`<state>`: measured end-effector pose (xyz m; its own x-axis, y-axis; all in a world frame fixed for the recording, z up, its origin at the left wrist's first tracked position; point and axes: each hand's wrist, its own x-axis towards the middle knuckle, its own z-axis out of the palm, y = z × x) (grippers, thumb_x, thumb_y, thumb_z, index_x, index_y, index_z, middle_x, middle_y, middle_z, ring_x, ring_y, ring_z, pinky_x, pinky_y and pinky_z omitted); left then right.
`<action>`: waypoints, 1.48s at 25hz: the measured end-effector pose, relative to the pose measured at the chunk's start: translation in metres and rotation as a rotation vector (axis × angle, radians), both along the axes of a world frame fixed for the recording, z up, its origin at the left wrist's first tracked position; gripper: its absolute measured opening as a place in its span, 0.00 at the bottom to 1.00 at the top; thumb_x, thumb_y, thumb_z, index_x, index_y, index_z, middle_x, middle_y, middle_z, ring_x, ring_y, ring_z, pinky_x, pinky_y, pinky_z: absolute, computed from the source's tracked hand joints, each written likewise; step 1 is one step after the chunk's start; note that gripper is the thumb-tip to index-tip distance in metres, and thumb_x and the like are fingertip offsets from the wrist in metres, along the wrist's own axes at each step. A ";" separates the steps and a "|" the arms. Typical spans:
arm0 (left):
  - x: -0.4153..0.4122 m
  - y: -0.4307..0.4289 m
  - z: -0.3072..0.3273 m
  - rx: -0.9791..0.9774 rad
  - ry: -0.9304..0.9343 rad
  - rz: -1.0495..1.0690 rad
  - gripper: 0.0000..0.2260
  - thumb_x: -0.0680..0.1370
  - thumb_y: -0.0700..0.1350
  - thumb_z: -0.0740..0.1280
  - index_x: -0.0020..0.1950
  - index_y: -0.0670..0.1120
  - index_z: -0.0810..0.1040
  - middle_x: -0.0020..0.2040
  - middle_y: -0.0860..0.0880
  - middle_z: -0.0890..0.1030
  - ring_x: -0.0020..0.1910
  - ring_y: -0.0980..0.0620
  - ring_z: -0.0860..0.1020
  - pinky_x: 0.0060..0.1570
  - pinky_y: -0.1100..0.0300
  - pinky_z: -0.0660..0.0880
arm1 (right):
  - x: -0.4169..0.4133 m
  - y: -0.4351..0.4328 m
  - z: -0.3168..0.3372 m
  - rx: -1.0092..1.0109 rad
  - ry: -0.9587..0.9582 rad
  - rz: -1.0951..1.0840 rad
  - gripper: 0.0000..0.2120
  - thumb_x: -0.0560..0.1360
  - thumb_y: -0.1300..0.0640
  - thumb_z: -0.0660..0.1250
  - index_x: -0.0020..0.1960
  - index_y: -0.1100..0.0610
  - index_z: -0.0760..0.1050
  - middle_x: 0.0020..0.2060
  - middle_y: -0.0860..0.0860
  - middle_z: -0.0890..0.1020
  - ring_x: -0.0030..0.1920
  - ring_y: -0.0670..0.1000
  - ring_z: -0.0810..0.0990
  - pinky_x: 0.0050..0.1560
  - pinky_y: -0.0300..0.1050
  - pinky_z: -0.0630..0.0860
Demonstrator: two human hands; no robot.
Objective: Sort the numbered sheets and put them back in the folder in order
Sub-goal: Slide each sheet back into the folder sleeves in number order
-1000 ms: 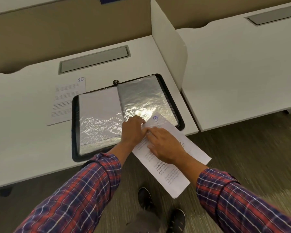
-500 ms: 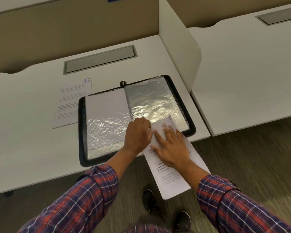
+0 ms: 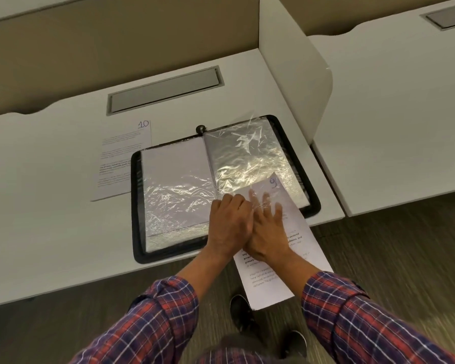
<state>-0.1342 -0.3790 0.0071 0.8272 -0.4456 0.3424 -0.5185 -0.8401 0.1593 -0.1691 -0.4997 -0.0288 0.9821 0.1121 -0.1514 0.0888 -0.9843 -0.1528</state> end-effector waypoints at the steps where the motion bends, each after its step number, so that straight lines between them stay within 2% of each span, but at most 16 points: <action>1: 0.000 -0.001 -0.001 0.004 0.004 -0.006 0.05 0.81 0.45 0.66 0.47 0.46 0.79 0.45 0.48 0.80 0.44 0.49 0.74 0.44 0.52 0.70 | 0.002 0.000 -0.001 0.001 0.011 0.013 0.44 0.78 0.30 0.50 0.85 0.54 0.43 0.84 0.60 0.48 0.83 0.65 0.46 0.79 0.69 0.47; 3: 0.001 -0.002 -0.004 0.002 0.026 -0.013 0.06 0.82 0.45 0.66 0.50 0.46 0.81 0.48 0.49 0.82 0.47 0.49 0.76 0.45 0.52 0.71 | 0.003 -0.006 0.001 0.002 -0.030 0.009 0.39 0.80 0.34 0.52 0.83 0.56 0.55 0.78 0.59 0.69 0.79 0.61 0.62 0.78 0.64 0.52; 5: 0.002 -0.004 -0.008 -0.018 0.052 -0.028 0.07 0.82 0.46 0.66 0.57 0.45 0.82 0.52 0.49 0.83 0.51 0.49 0.77 0.48 0.52 0.73 | -0.001 -0.020 0.000 0.032 -0.138 -0.002 0.36 0.81 0.36 0.52 0.81 0.56 0.61 0.72 0.58 0.75 0.75 0.59 0.69 0.78 0.62 0.56; 6: 0.003 -0.005 -0.010 -0.030 0.069 -0.043 0.08 0.82 0.46 0.66 0.59 0.45 0.82 0.53 0.48 0.83 0.52 0.48 0.78 0.49 0.52 0.75 | -0.004 -0.028 -0.002 0.051 -0.179 0.001 0.35 0.82 0.36 0.52 0.82 0.56 0.60 0.76 0.60 0.72 0.77 0.60 0.67 0.79 0.63 0.54; 8: 0.006 -0.009 -0.013 -0.054 0.108 -0.078 0.08 0.83 0.45 0.65 0.59 0.44 0.81 0.54 0.48 0.82 0.53 0.49 0.78 0.52 0.51 0.76 | -0.008 -0.041 -0.006 0.038 -0.212 0.025 0.36 0.83 0.35 0.52 0.85 0.52 0.54 0.83 0.59 0.57 0.83 0.61 0.53 0.81 0.66 0.48; 10: 0.008 -0.012 -0.017 -0.064 0.145 -0.097 0.08 0.84 0.44 0.63 0.58 0.44 0.80 0.55 0.47 0.82 0.53 0.49 0.77 0.54 0.52 0.76 | -0.007 -0.045 -0.007 0.012 -0.198 0.032 0.37 0.83 0.34 0.51 0.86 0.49 0.49 0.85 0.57 0.48 0.84 0.60 0.42 0.80 0.70 0.46; 16: 0.010 -0.018 -0.017 -0.093 0.213 -0.082 0.09 0.83 0.42 0.61 0.58 0.42 0.79 0.55 0.45 0.81 0.53 0.48 0.76 0.54 0.49 0.77 | 0.011 -0.037 -0.007 0.016 -0.128 0.006 0.41 0.81 0.29 0.48 0.86 0.50 0.41 0.84 0.57 0.41 0.83 0.62 0.37 0.79 0.72 0.41; 18: 0.012 -0.017 -0.016 -0.081 0.241 -0.070 0.07 0.83 0.43 0.62 0.54 0.44 0.79 0.52 0.46 0.81 0.50 0.48 0.76 0.52 0.48 0.77 | 0.015 -0.035 -0.007 0.040 -0.123 -0.043 0.40 0.82 0.33 0.50 0.86 0.55 0.45 0.84 0.60 0.46 0.84 0.62 0.42 0.80 0.71 0.44; 21: 0.011 -0.019 -0.018 -0.041 0.240 -0.065 0.06 0.83 0.43 0.62 0.51 0.44 0.78 0.50 0.47 0.80 0.48 0.49 0.76 0.52 0.48 0.76 | 0.002 -0.039 -0.010 0.193 -0.220 -0.080 0.33 0.84 0.42 0.53 0.81 0.64 0.60 0.80 0.64 0.63 0.81 0.62 0.61 0.81 0.62 0.56; 23: 0.010 -0.022 -0.019 -0.036 0.236 -0.068 0.04 0.82 0.42 0.63 0.50 0.45 0.77 0.48 0.47 0.79 0.46 0.49 0.75 0.50 0.49 0.76 | -0.017 -0.050 -0.010 0.321 -0.412 -0.052 0.24 0.83 0.49 0.61 0.72 0.64 0.73 0.69 0.62 0.78 0.70 0.61 0.77 0.74 0.56 0.70; 24: 0.010 -0.023 -0.019 -0.035 0.236 -0.072 0.04 0.82 0.42 0.64 0.49 0.45 0.77 0.46 0.47 0.79 0.45 0.49 0.74 0.49 0.50 0.76 | -0.027 -0.056 -0.008 0.356 -0.497 -0.091 0.19 0.81 0.52 0.65 0.67 0.63 0.77 0.63 0.60 0.81 0.63 0.58 0.80 0.67 0.54 0.74; 26: 0.010 -0.024 -0.018 -0.033 0.226 -0.070 0.04 0.82 0.42 0.64 0.47 0.45 0.76 0.44 0.47 0.77 0.42 0.50 0.72 0.46 0.51 0.76 | -0.046 -0.067 0.002 0.398 -0.541 -0.357 0.16 0.78 0.53 0.71 0.64 0.58 0.77 0.58 0.53 0.80 0.58 0.52 0.78 0.59 0.52 0.72; 28: 0.008 -0.026 -0.017 -0.041 0.218 -0.068 0.05 0.82 0.41 0.64 0.46 0.45 0.75 0.43 0.48 0.76 0.41 0.50 0.71 0.43 0.50 0.75 | -0.065 -0.076 0.007 0.512 -0.447 -0.708 0.19 0.77 0.50 0.73 0.65 0.53 0.74 0.58 0.49 0.77 0.58 0.49 0.74 0.60 0.52 0.69; 31: 0.007 -0.027 -0.014 -0.069 0.231 -0.064 0.04 0.82 0.41 0.64 0.47 0.45 0.75 0.44 0.48 0.77 0.40 0.50 0.72 0.42 0.52 0.75 | -0.091 -0.088 0.001 0.873 -0.149 -1.049 0.21 0.78 0.45 0.73 0.65 0.50 0.71 0.59 0.48 0.77 0.56 0.49 0.78 0.60 0.56 0.78; 34: 0.008 -0.030 -0.013 -0.074 0.258 -0.059 0.05 0.83 0.43 0.63 0.48 0.45 0.75 0.45 0.48 0.77 0.40 0.50 0.73 0.42 0.54 0.74 | -0.113 -0.098 -0.010 1.257 0.181 -1.180 0.18 0.79 0.45 0.72 0.63 0.55 0.78 0.54 0.54 0.84 0.52 0.54 0.84 0.55 0.57 0.84; 37: 0.007 -0.032 -0.014 -0.077 0.273 -0.045 0.05 0.83 0.43 0.63 0.49 0.46 0.76 0.46 0.49 0.78 0.41 0.51 0.73 0.44 0.55 0.73 | -0.132 -0.103 -0.014 1.529 0.232 -1.196 0.15 0.79 0.48 0.73 0.57 0.58 0.82 0.52 0.58 0.87 0.55 0.60 0.85 0.56 0.63 0.84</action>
<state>-0.1277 -0.4108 -0.0068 0.8734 -0.4653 0.1436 -0.4840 -0.7974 0.3604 -0.3010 -0.6024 -0.0427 0.6189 -0.3468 -0.7048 -0.5582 0.4371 -0.7052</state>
